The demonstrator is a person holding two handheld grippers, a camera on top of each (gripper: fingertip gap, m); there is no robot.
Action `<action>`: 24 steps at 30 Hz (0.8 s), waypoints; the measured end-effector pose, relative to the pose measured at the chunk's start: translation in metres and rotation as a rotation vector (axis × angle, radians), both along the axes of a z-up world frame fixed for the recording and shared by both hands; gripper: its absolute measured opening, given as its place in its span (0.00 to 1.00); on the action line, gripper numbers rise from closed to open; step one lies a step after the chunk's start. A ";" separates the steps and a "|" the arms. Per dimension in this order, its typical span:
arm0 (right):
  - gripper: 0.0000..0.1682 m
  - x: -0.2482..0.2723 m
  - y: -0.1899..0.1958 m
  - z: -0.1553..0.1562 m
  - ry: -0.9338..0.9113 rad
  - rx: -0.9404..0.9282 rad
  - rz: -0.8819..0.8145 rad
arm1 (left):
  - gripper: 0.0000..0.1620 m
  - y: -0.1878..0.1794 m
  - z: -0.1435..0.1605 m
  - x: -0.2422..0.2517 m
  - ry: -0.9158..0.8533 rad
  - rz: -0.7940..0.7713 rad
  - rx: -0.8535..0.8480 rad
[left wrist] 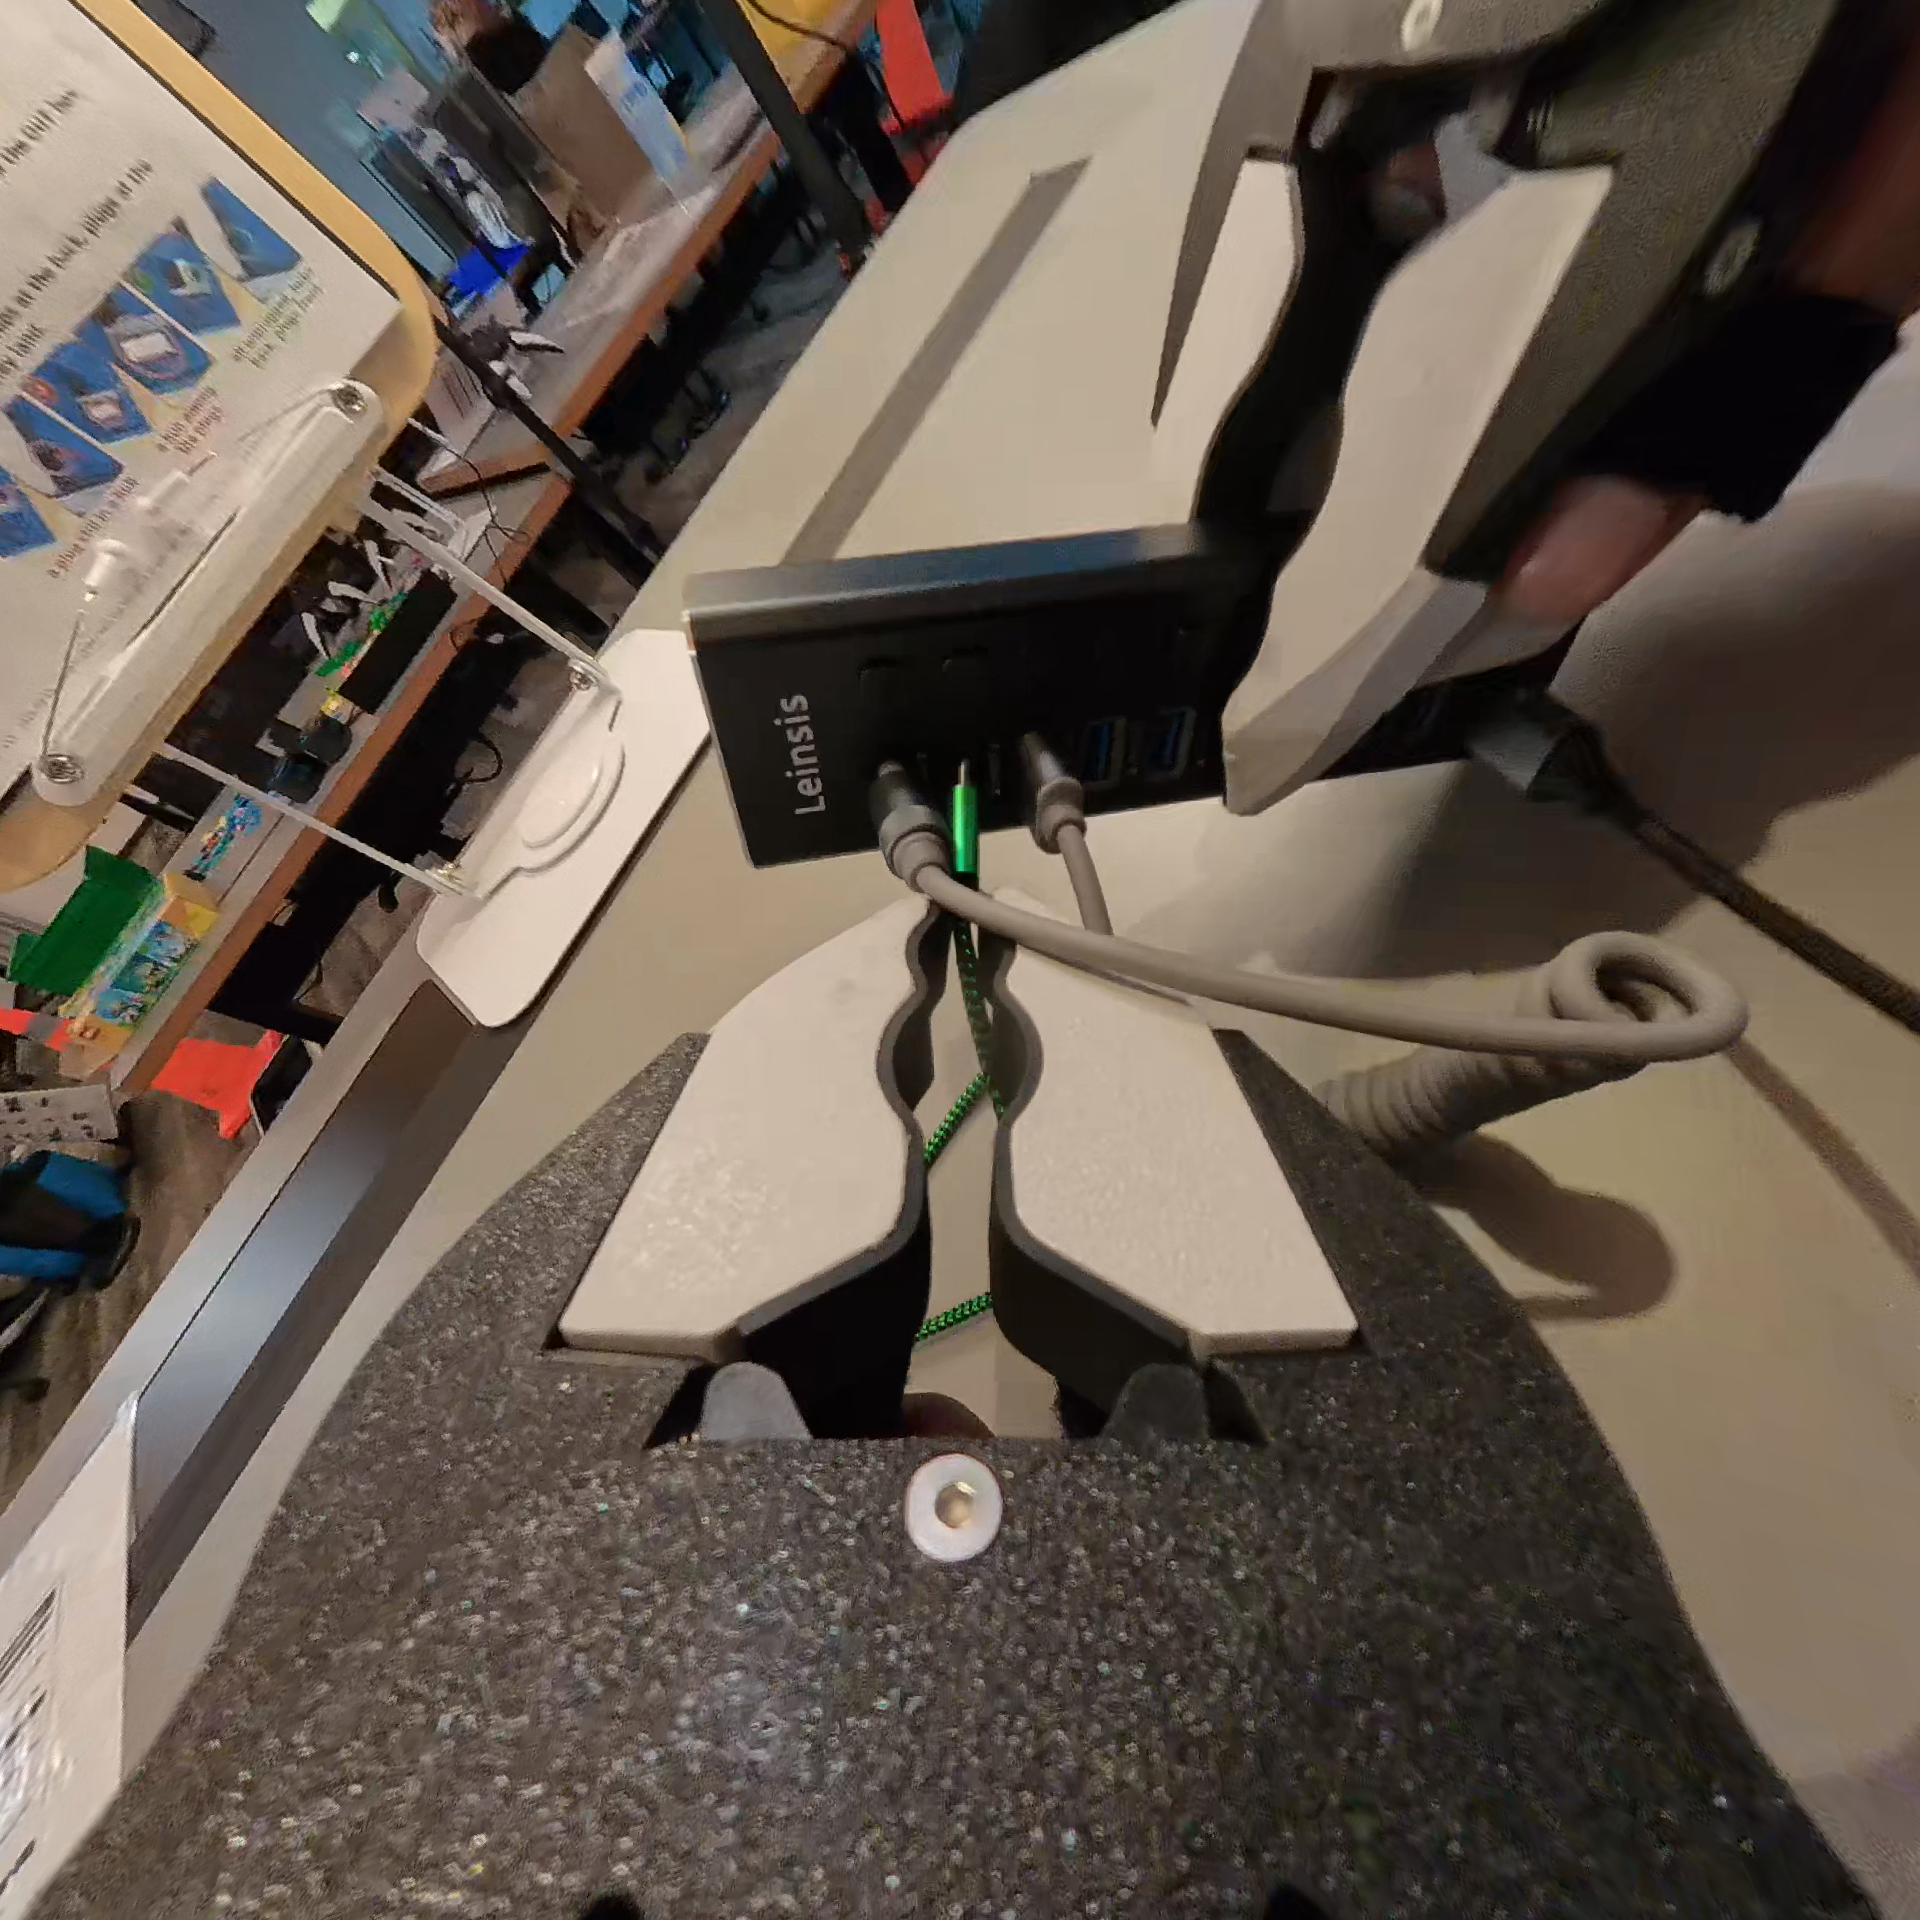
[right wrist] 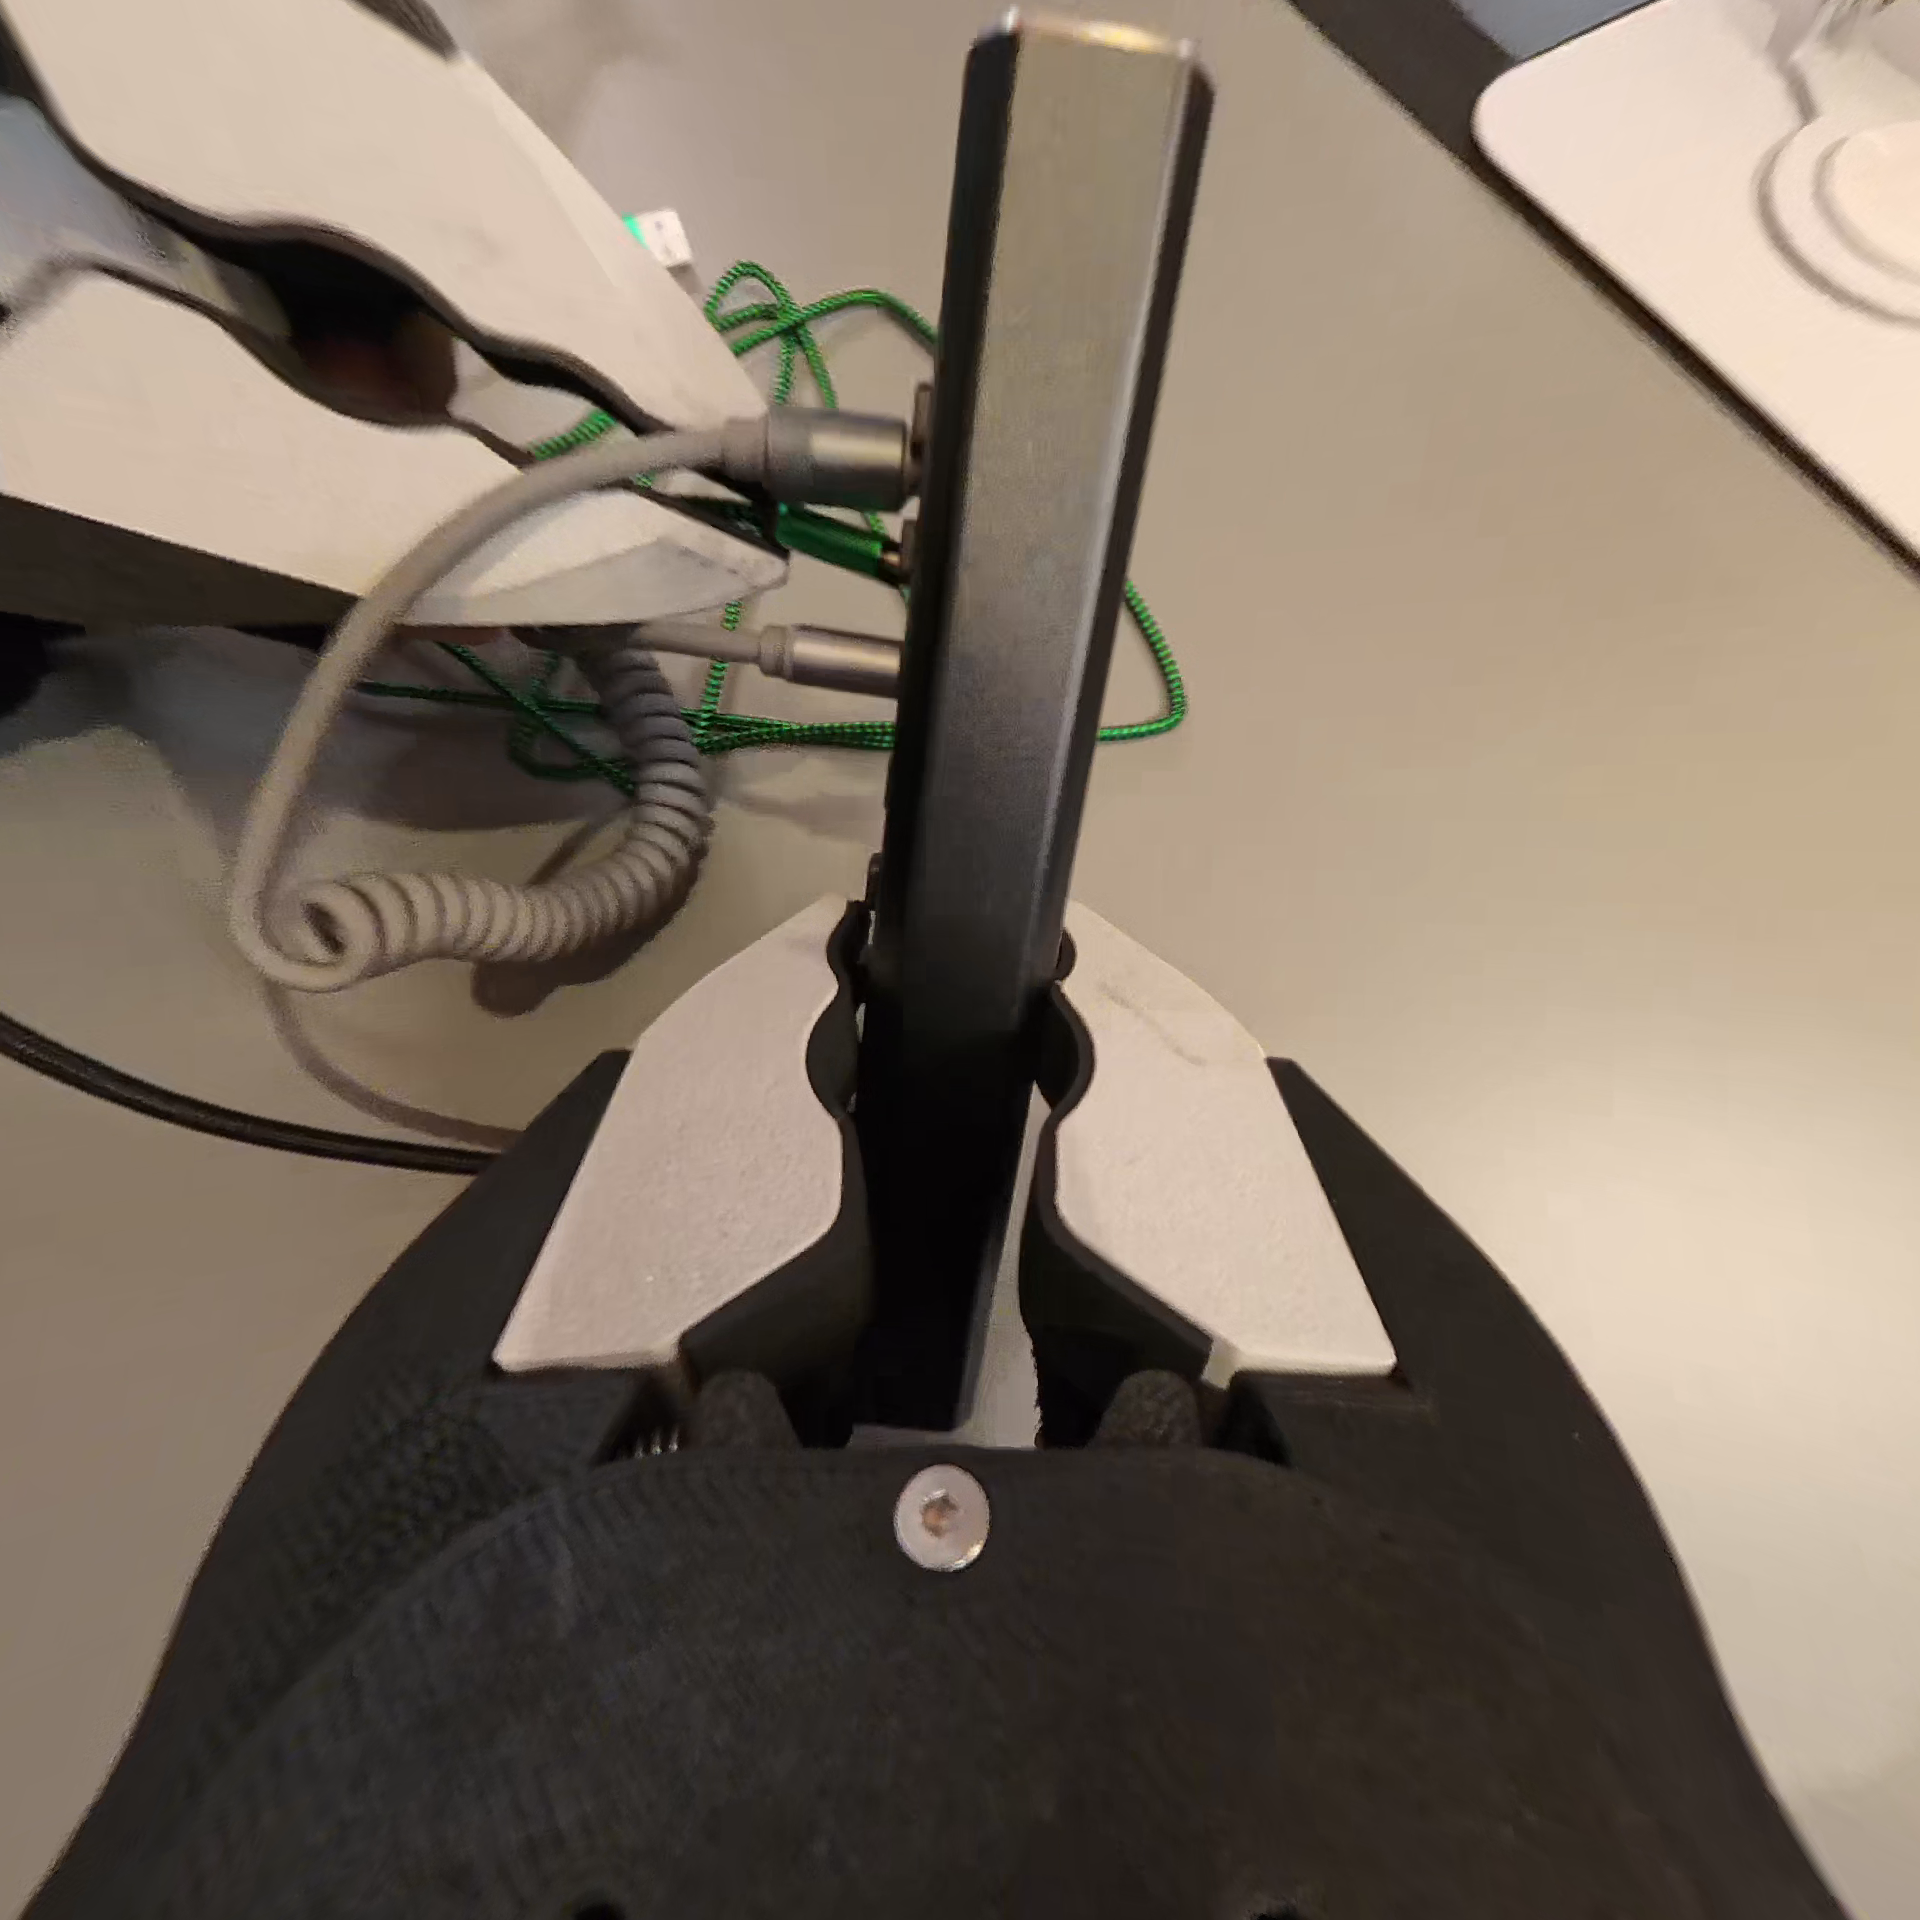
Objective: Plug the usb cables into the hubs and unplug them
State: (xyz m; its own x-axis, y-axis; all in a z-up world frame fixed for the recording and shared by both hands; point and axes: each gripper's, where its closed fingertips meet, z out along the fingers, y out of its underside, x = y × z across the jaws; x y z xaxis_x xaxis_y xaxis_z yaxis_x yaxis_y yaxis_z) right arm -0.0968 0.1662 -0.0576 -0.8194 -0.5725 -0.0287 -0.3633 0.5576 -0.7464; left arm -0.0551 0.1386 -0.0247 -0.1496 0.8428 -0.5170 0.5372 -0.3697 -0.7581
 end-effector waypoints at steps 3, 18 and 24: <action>0.17 0.001 0.001 -0.005 -0.041 0.040 -0.004 | 0.03 -0.001 -0.004 0.000 -0.015 0.007 0.002; 0.17 0.001 -0.002 -0.006 -0.100 0.050 -0.062 | 0.08 -0.003 -0.015 -0.004 0.075 -0.017 0.296; 0.17 0.002 -0.004 -0.001 -0.122 0.018 -0.054 | 0.07 0.004 -0.018 -0.002 0.092 -0.069 0.550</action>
